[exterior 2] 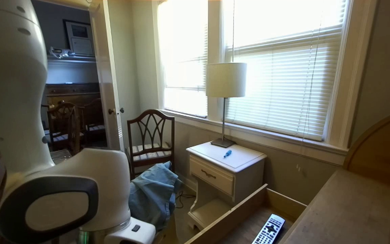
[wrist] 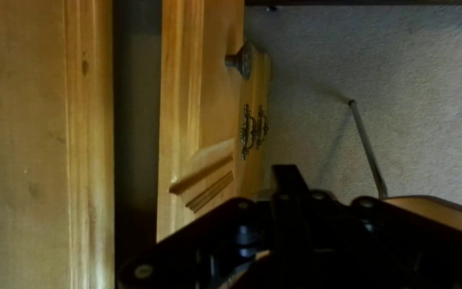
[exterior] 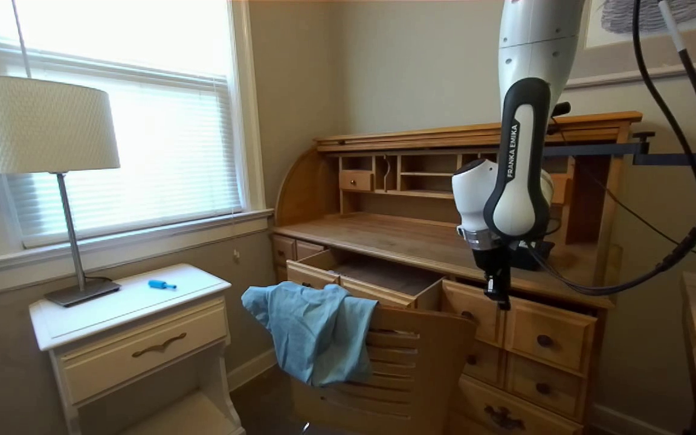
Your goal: Close the open topmost drawer on the right.
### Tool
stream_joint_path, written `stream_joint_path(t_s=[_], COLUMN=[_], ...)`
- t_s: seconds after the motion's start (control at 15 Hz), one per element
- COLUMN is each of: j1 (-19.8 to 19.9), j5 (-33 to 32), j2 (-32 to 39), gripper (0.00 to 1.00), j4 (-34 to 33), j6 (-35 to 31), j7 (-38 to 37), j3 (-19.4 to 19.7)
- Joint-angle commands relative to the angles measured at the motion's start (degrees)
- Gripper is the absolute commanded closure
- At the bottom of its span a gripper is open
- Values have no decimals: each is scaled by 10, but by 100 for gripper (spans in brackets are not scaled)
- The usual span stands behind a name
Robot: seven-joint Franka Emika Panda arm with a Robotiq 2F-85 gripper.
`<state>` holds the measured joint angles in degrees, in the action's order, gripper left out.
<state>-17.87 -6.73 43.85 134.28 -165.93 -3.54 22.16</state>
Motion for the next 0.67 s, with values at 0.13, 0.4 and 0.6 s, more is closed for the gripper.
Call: stream_joint_path(t_s=[0.13, 0.4, 0.6], j1=[-17, -107, -166], j5=[-23, -10, 0], j2=[145, 232, 277], gripper=[100, 100, 100], j4=[-101, -136, -141], j6=[13, 0, 11], j7=[-44, -136, -200], j3=[18, 106, 149])
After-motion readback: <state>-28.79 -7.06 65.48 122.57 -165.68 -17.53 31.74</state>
